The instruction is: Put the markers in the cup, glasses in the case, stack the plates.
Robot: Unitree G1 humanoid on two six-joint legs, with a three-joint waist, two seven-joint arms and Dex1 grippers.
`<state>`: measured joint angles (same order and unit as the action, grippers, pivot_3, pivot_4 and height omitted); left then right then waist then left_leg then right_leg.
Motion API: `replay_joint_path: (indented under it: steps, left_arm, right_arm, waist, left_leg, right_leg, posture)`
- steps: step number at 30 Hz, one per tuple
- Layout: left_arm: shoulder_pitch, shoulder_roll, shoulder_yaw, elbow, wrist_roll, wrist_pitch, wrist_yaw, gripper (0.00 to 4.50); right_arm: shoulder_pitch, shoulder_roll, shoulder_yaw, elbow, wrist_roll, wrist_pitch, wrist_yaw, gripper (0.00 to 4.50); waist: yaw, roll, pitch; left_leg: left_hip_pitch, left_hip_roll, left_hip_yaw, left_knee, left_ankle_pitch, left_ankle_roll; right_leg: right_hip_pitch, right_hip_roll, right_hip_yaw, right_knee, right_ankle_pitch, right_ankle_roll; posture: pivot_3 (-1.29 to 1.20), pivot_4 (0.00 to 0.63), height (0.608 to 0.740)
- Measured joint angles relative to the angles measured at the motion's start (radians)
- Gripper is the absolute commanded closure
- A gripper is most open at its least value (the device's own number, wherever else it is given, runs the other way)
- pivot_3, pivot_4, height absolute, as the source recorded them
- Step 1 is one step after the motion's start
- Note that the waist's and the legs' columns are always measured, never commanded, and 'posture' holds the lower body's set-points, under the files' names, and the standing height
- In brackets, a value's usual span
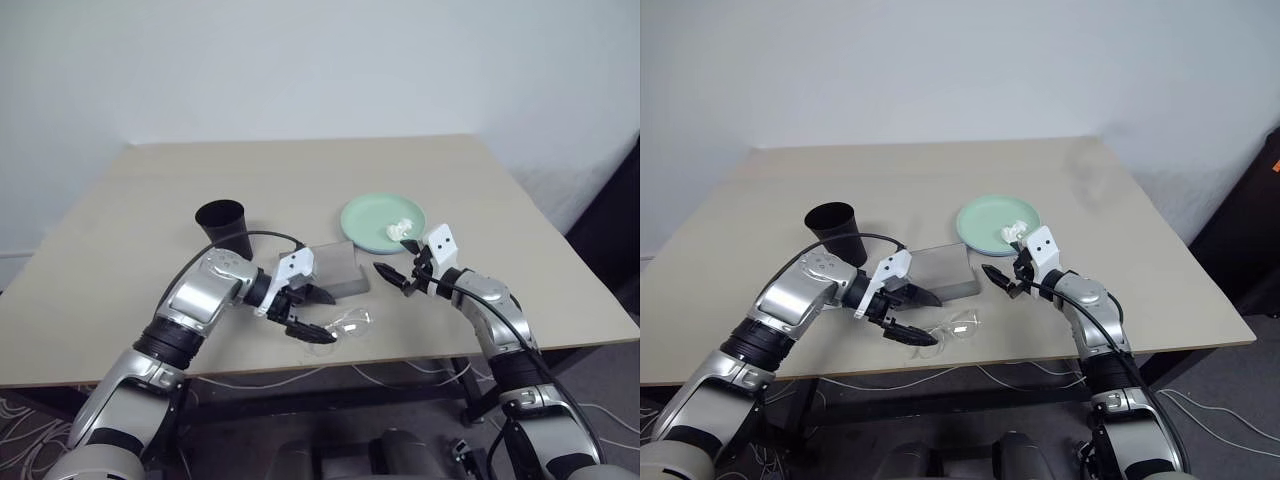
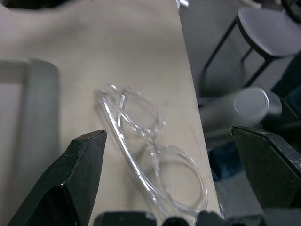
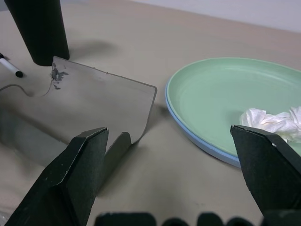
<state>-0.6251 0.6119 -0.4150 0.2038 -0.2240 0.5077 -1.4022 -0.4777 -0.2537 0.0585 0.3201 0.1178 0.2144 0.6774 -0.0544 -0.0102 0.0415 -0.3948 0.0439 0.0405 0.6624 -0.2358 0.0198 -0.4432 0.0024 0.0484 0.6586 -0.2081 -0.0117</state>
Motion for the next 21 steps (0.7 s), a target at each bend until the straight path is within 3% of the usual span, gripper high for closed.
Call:
replay_joint_path:
  steps: [21]
  left_arm:
    - [0.019, -0.071, -0.034, -0.019, 0.072, 0.153, 0.149, 0.0]
  right_arm:
    - [0.009, 0.018, 0.015, -0.002, 0.0, -0.01, -0.024, 0.01]
  waist:
    - [0.0, 0.0, 0.0]
  left_leg:
    - [0.0, 0.0, 0.0, 0.0, 0.0, 0.0]
  right_leg:
    - [0.0, 0.0, 0.0, 0.0, 0.0, 0.0]
  posture:
    - [0.0, 0.0, 0.74]
